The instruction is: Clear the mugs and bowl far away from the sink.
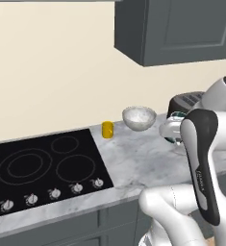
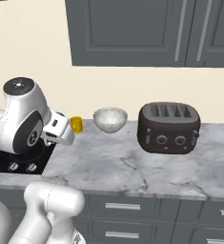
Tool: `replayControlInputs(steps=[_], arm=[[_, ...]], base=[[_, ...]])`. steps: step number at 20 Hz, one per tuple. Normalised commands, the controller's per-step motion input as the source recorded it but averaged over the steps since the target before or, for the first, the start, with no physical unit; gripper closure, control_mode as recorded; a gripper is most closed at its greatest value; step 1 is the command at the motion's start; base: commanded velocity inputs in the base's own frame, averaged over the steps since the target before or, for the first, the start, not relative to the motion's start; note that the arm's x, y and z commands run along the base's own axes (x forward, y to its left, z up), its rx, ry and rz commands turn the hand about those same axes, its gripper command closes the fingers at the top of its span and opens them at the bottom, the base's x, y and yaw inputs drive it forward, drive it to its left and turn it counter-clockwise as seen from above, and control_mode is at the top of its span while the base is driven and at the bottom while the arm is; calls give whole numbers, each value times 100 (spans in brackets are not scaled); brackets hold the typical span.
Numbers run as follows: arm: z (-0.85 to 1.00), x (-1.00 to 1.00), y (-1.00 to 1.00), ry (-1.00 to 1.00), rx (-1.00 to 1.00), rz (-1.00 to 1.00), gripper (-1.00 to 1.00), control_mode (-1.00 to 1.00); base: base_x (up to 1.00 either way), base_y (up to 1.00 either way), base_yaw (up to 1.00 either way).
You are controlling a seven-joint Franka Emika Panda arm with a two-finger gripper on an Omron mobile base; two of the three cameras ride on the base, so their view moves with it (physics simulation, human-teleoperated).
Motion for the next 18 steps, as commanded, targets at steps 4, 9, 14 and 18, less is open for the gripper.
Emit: replayControlInputs(steps=[4, 9, 14, 18], arm=[[-44, 0, -23, 0, -2, 2, 100, -100], [-61, 23, -4, 0, -3, 0, 100, -100], [-71, 54, 0, 0, 0, 0, 100, -100], [-50, 68, 0, -1, 0, 0, 100, -100]], base=[[1, -9, 4], [0, 0, 0], [0, 0, 0], [0, 0, 0]])
